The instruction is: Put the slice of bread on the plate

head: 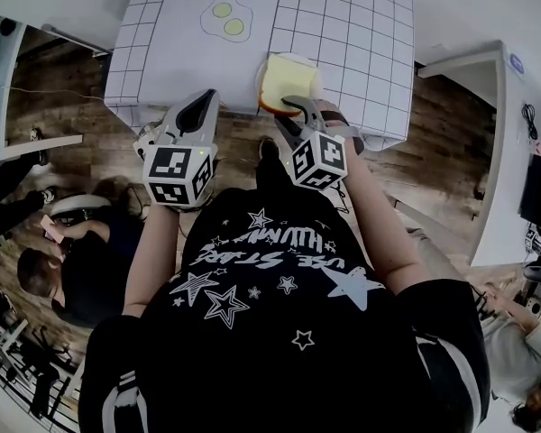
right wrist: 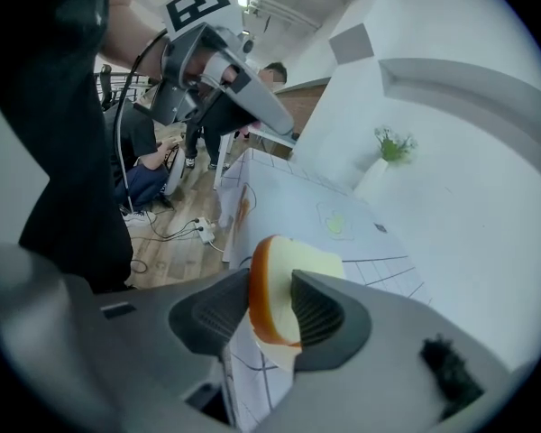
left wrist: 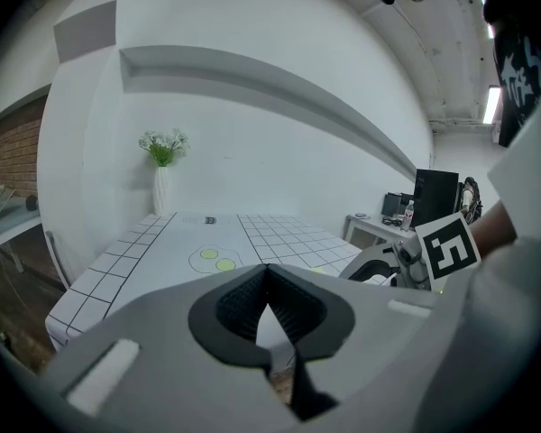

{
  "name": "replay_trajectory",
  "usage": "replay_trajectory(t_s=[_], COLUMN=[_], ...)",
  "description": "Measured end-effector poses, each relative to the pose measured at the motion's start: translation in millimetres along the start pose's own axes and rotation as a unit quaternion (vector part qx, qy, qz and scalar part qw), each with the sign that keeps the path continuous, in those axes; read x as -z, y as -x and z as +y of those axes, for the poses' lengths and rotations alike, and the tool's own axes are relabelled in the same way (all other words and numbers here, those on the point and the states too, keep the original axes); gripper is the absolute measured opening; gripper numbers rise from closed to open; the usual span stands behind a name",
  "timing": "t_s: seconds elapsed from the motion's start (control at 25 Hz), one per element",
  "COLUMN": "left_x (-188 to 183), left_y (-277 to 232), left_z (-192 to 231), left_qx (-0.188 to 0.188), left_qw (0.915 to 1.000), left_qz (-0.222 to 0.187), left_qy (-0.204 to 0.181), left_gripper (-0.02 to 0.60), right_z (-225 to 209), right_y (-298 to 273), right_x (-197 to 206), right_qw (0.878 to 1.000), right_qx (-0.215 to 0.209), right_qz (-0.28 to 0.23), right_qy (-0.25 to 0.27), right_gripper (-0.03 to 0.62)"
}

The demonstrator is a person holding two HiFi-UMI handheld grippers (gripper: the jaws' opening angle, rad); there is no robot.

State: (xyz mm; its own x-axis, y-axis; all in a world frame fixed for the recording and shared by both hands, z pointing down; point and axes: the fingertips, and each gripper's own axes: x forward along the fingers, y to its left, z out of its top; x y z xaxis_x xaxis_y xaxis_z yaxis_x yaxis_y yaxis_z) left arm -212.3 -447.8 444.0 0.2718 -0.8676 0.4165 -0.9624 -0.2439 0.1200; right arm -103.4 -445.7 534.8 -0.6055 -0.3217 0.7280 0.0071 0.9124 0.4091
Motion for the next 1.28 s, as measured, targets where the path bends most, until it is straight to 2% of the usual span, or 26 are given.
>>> replay_trajectory(t_s=[0.24,0.4,0.52,0.6,0.68,0.88,1.08,1.16,1.28], left_x=[2,2,25,41,40,35,30,35,44], left_y=[6,10,37,56,61,76,87,97,114], left_z=[5,7,-3,-9,-11,-17,-19,-23,-30], left_qx=[-0.001,0.002,0.0,0.0,0.003,0.007,0.036,0.046,0.058], left_qw=[1.0,1.0,0.9999,0.9994,0.9991,0.9993,0.9987,0.9983,0.9975], left_qz=[-0.001,-0.005,-0.015,-0.033,-0.039,-0.036,-0.033,-0.035,-0.038], left_qy=[0.001,-0.001,-0.005,-0.015,-0.016,-0.002,-0.011,-0.01,-0.01], left_gripper=[0.009,0.009,0.009,0.009,0.009,0.009,0.009,0.009,0.009], right_z=[9,7,33,47,39,26,21,31,54], right_y=[-5,-1,12,21,32,61,89,103,122], right_x=[3,-1,-5,-7,-11,-17,-30,-32,-31], right_qw=[1.0,0.999,0.999,0.997,0.995,0.99,0.978,0.971,0.961], right_qx=[-0.014,-0.005,0.019,0.052,0.074,0.098,0.147,0.163,0.185], right_qz=[0.023,0.01,-0.003,-0.016,-0.025,-0.032,-0.037,-0.046,-0.049], right_qy=[-0.005,-0.033,-0.042,-0.047,-0.064,-0.099,-0.141,-0.169,-0.202], right_gripper=[0.153,0.156,0.156,0.156,0.156,0.156,0.155,0.138,0.073])
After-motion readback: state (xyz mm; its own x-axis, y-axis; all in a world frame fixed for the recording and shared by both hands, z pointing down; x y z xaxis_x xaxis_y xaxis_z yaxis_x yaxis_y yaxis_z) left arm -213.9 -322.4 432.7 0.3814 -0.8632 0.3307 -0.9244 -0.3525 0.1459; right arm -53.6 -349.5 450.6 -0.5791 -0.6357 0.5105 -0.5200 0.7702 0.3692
